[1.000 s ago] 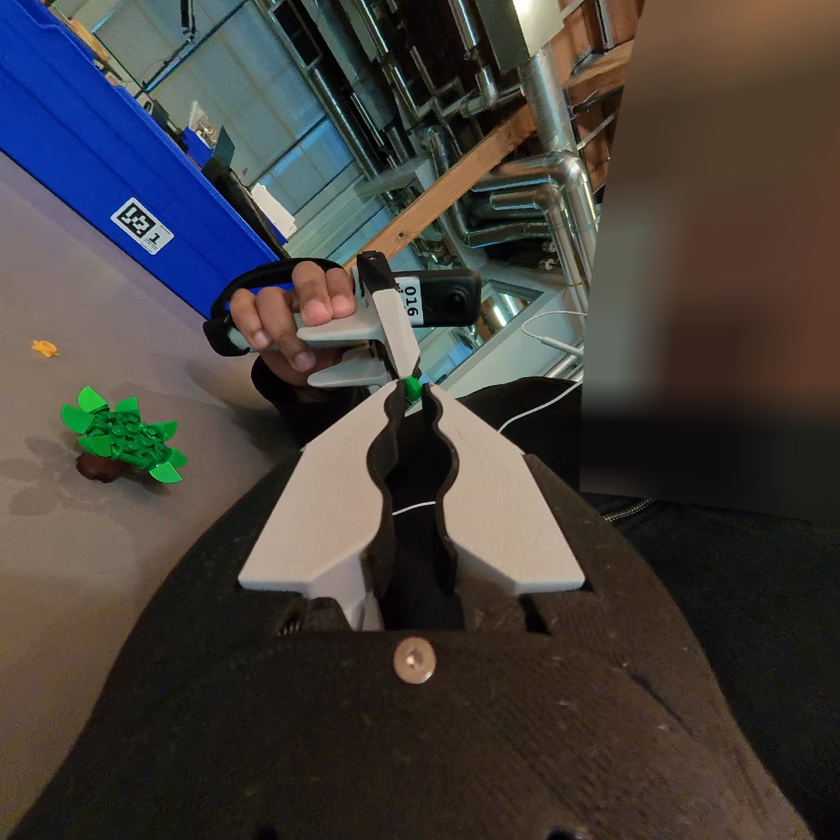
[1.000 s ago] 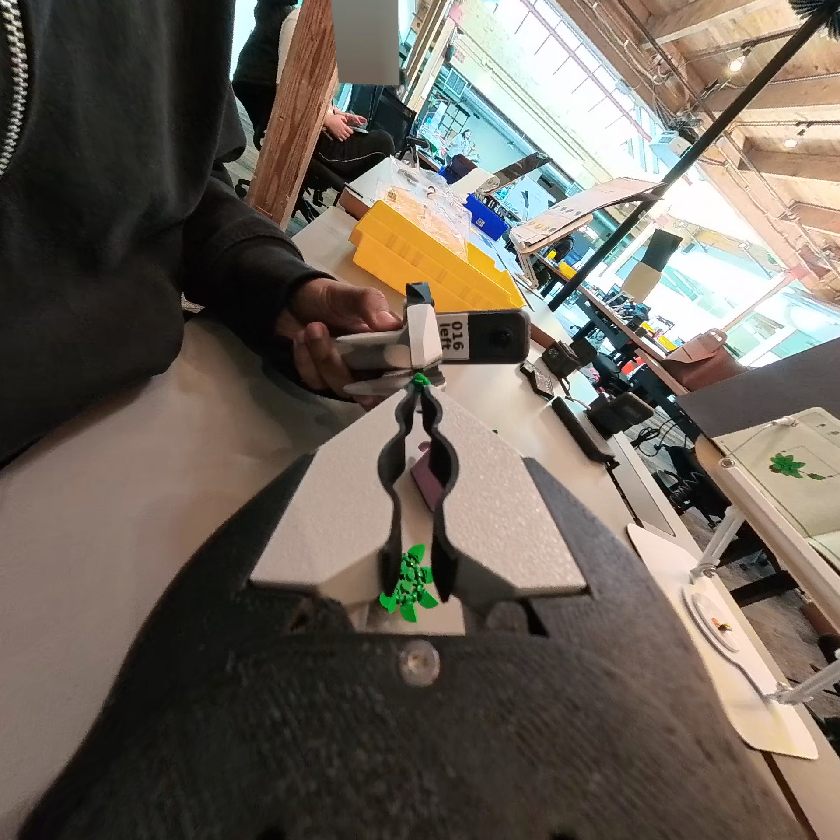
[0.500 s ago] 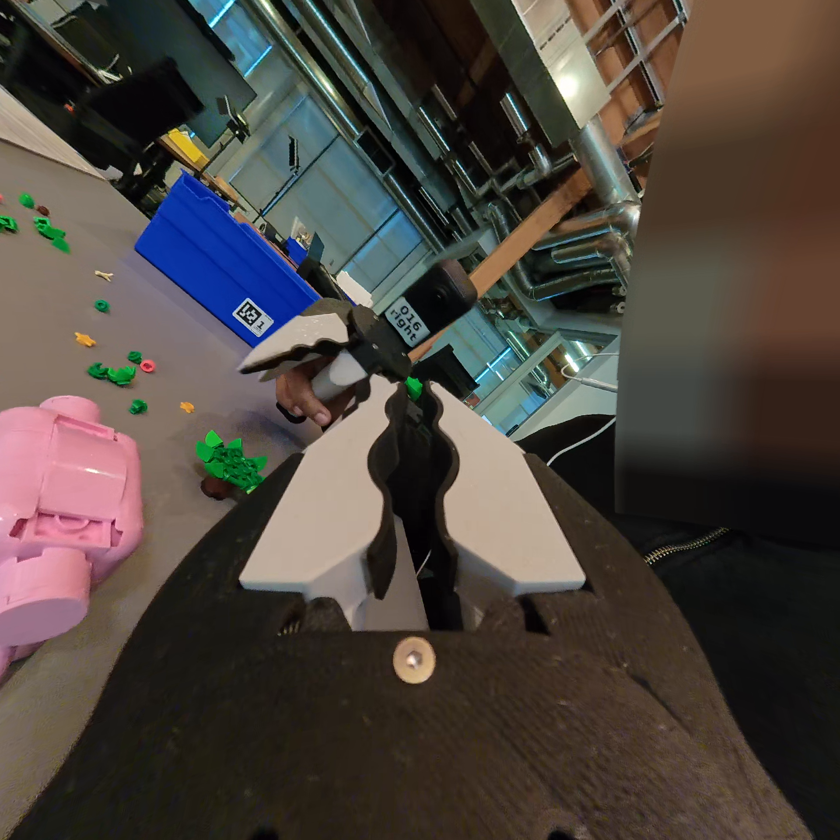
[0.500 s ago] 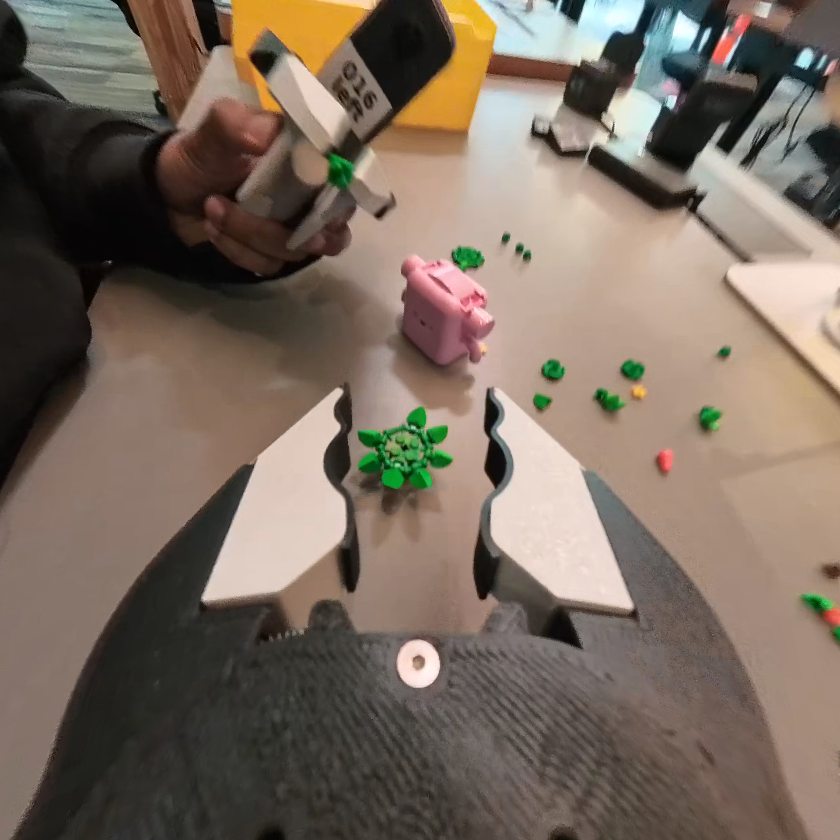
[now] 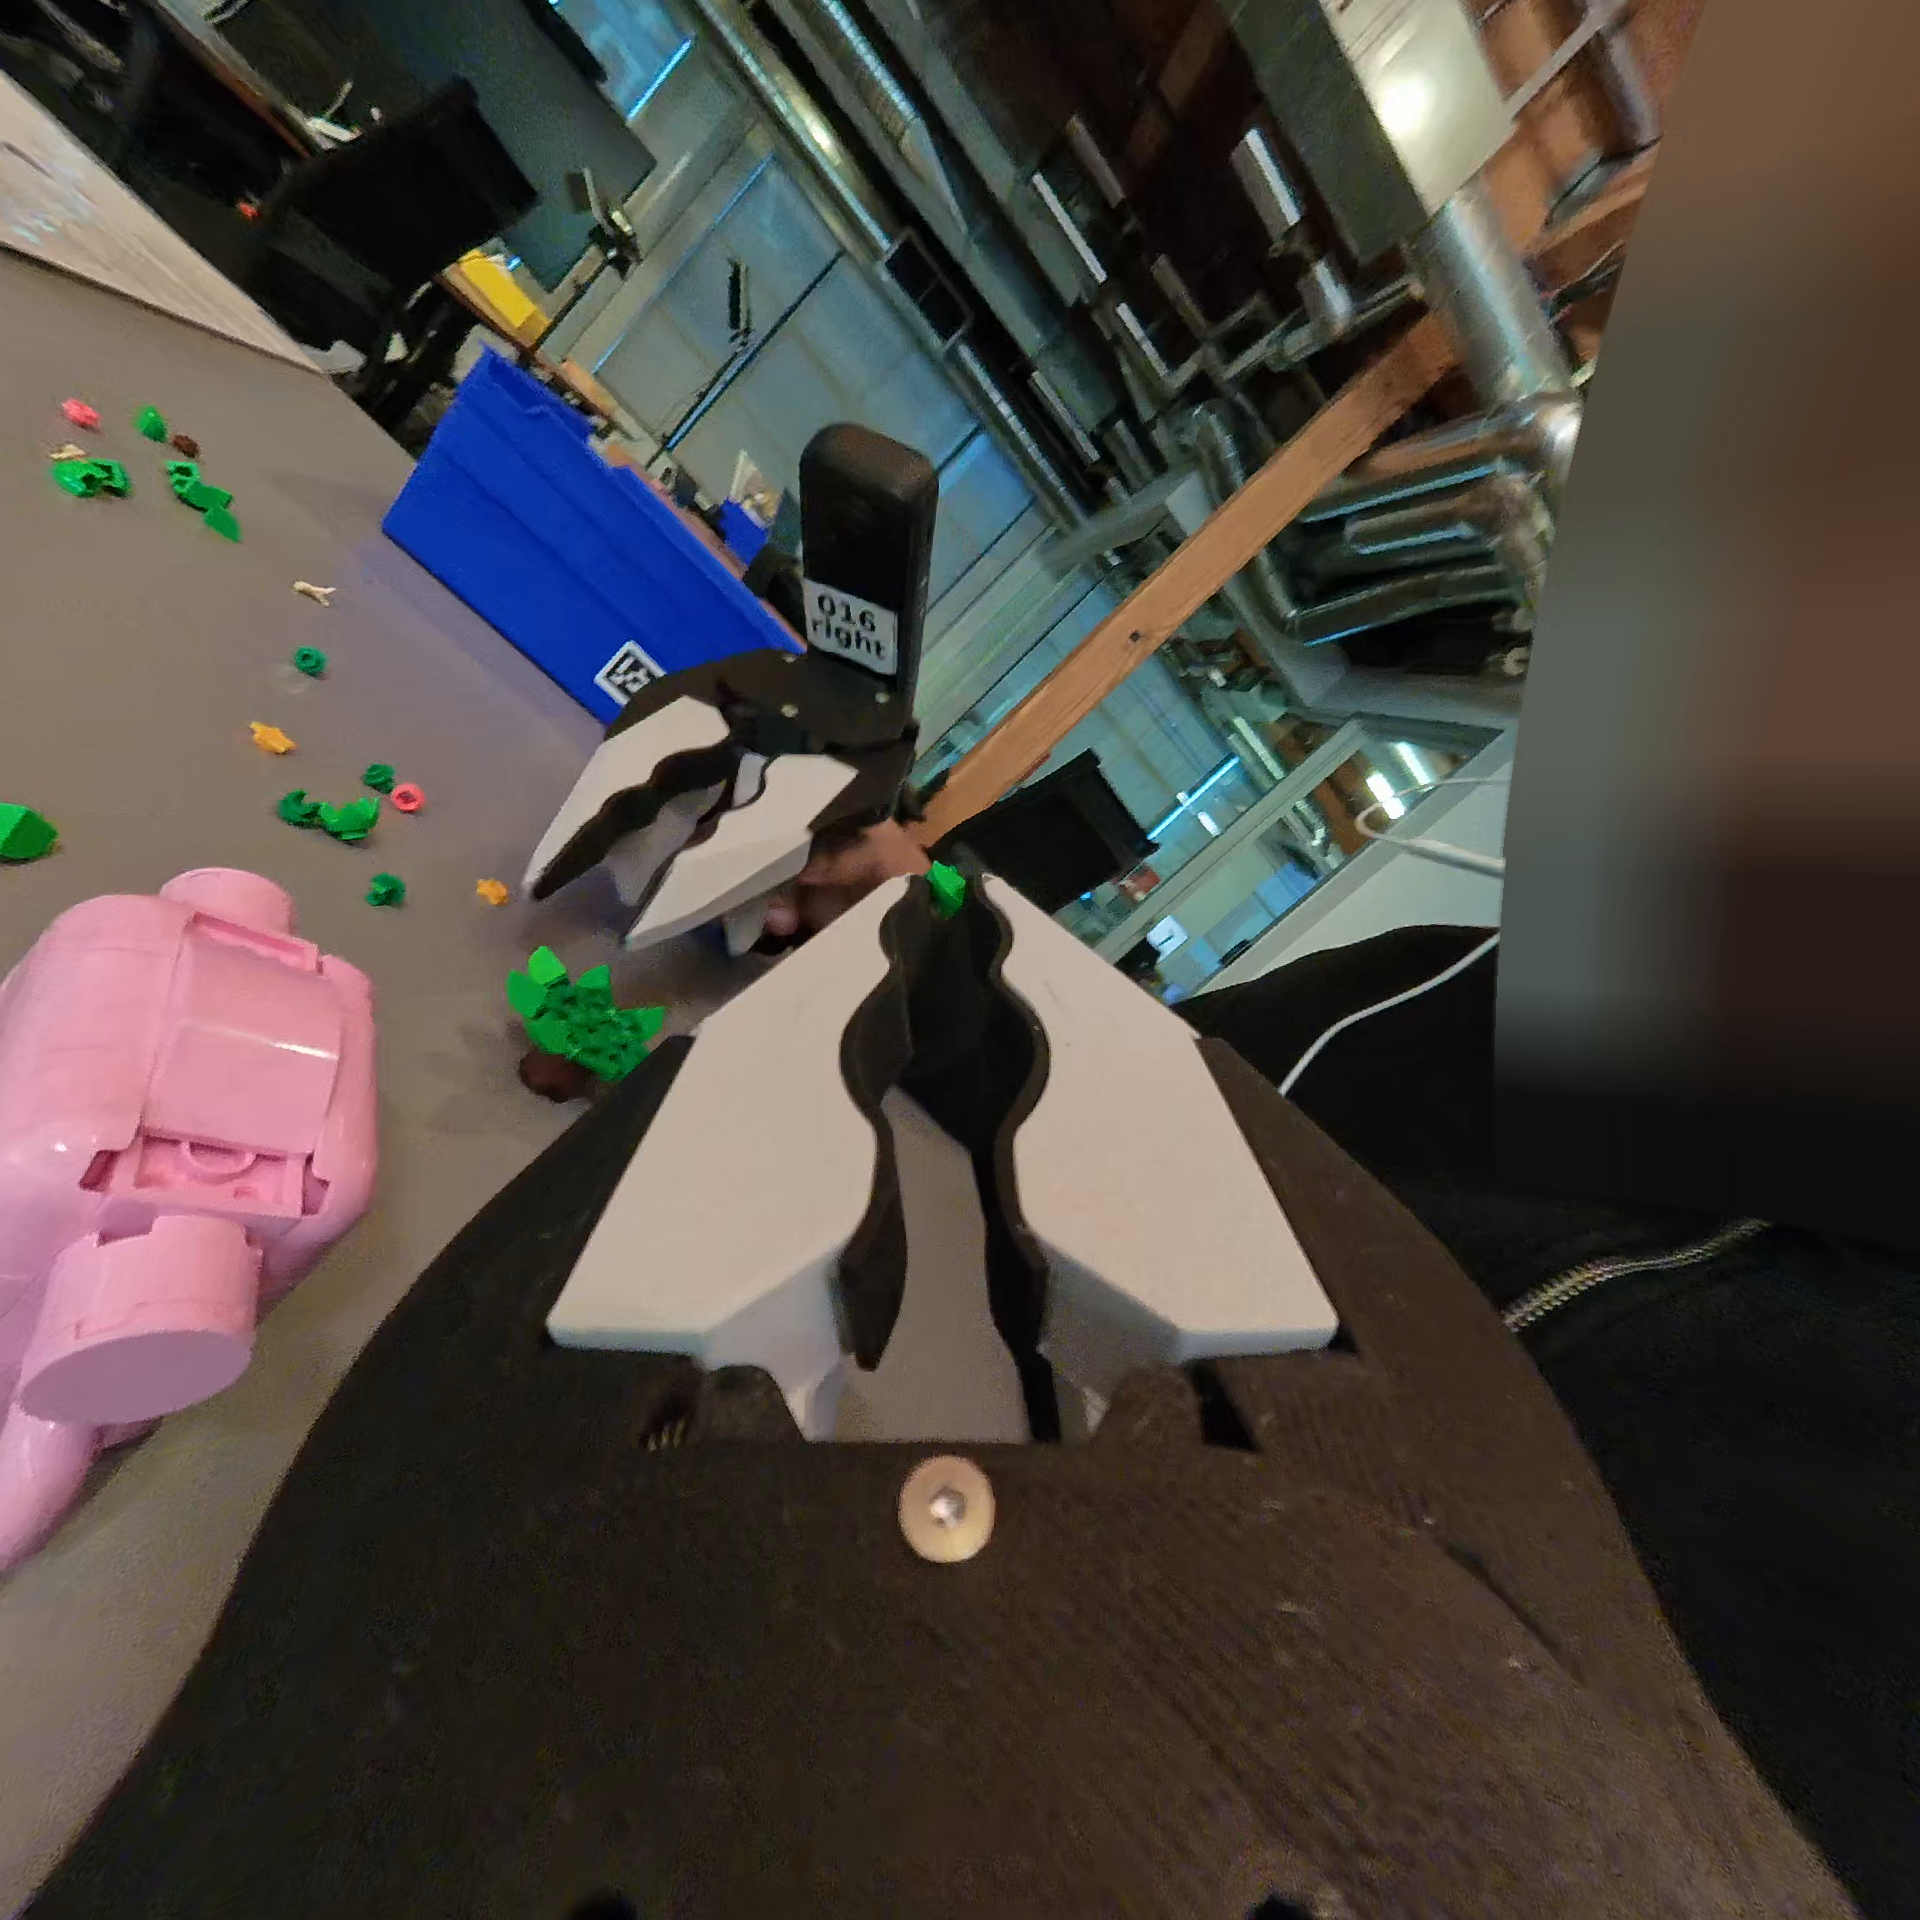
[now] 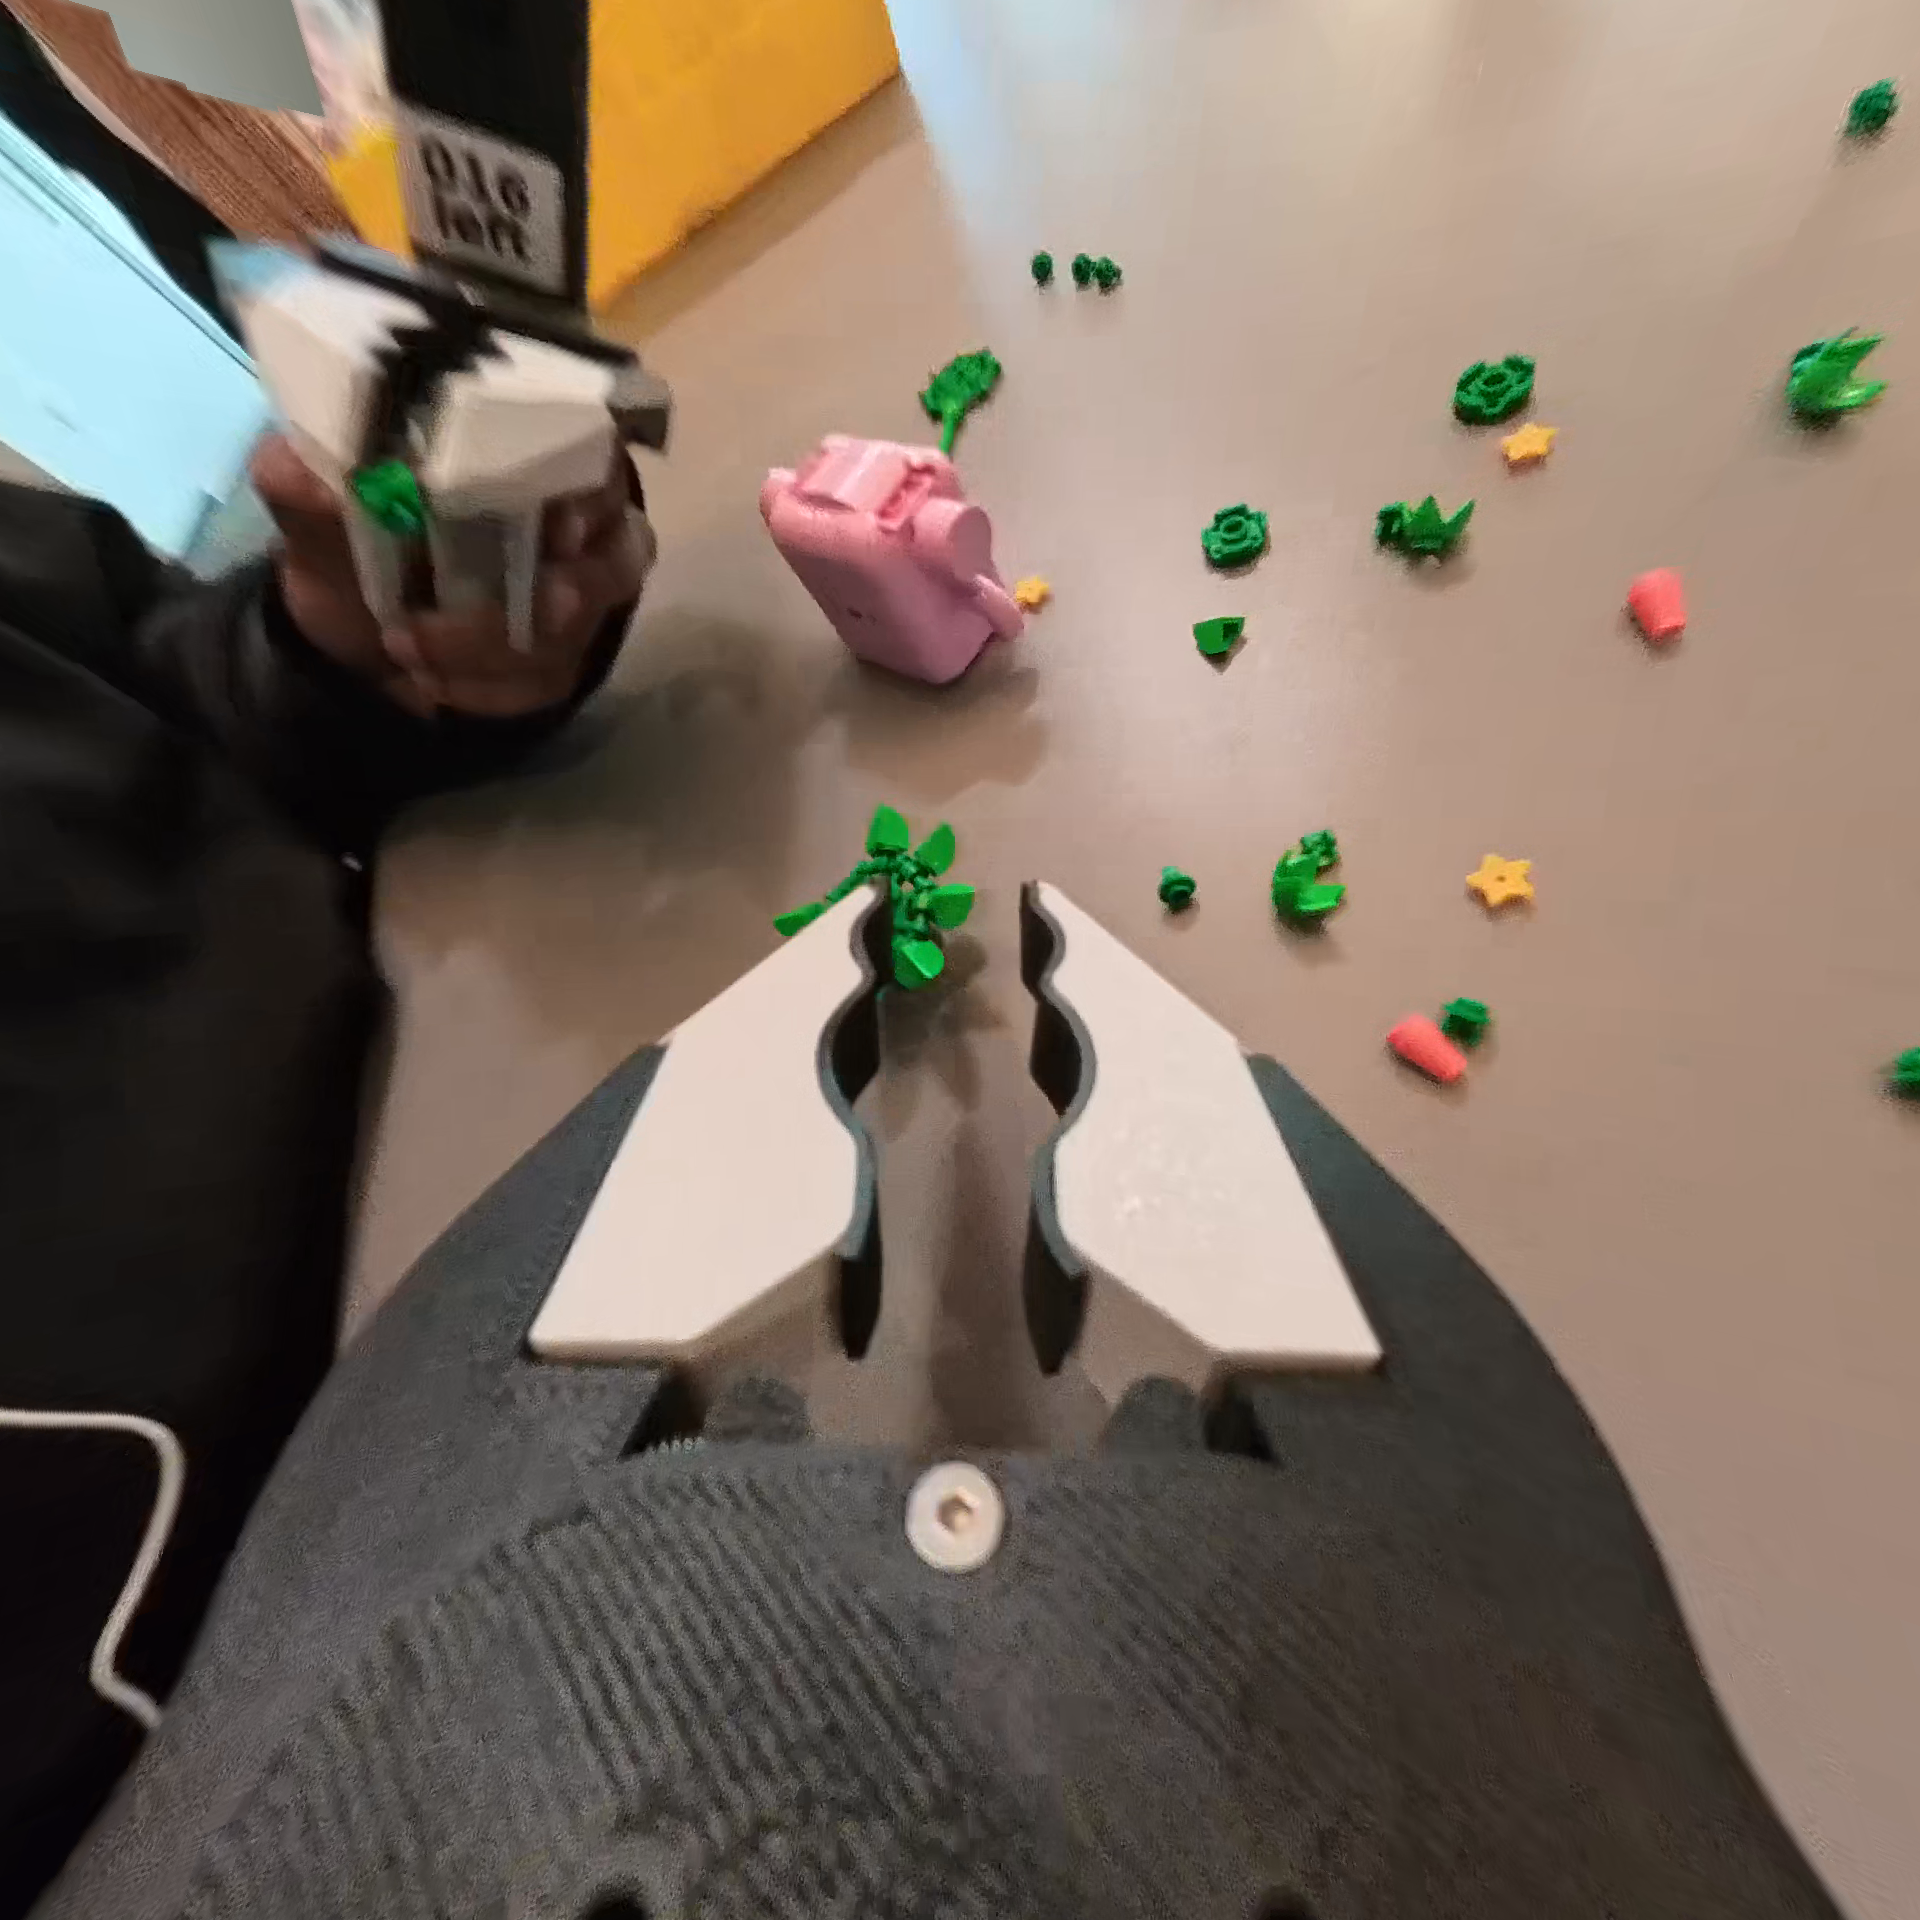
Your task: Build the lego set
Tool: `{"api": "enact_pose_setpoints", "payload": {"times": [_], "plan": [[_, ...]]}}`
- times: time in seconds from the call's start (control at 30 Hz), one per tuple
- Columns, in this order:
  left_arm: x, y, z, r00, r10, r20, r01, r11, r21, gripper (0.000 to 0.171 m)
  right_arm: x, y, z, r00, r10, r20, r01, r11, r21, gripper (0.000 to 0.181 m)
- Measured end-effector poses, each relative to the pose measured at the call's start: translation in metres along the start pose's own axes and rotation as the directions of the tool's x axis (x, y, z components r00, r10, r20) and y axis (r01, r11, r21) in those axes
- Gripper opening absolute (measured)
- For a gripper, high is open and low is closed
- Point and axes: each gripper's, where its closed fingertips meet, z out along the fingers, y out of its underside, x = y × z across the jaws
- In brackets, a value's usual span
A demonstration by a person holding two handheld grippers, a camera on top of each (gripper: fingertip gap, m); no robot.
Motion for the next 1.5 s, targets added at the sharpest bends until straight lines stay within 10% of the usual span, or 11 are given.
{"api": "enact_pose_setpoints", "payload": {"times": [0.3, 1.5], "plan": [[-0.033, 0.032, 0.007, 0.921, 0.27, 0.282, -0.194, 0.944, -0.268, 0.003, -0.009, -0.002, 0.002, 0.999, 0.01, 0.036, -0.01, 1.0, 0.008, 0.021], [-0.076, 0.053, 0.009, 0.876, 0.21, 0.435, -0.02, 0.915, -0.402, 0.003, -0.008, 0.013, 0.008, 0.932, 0.329, 0.154, -0.326, 0.944, -0.044, 0.033]]}}
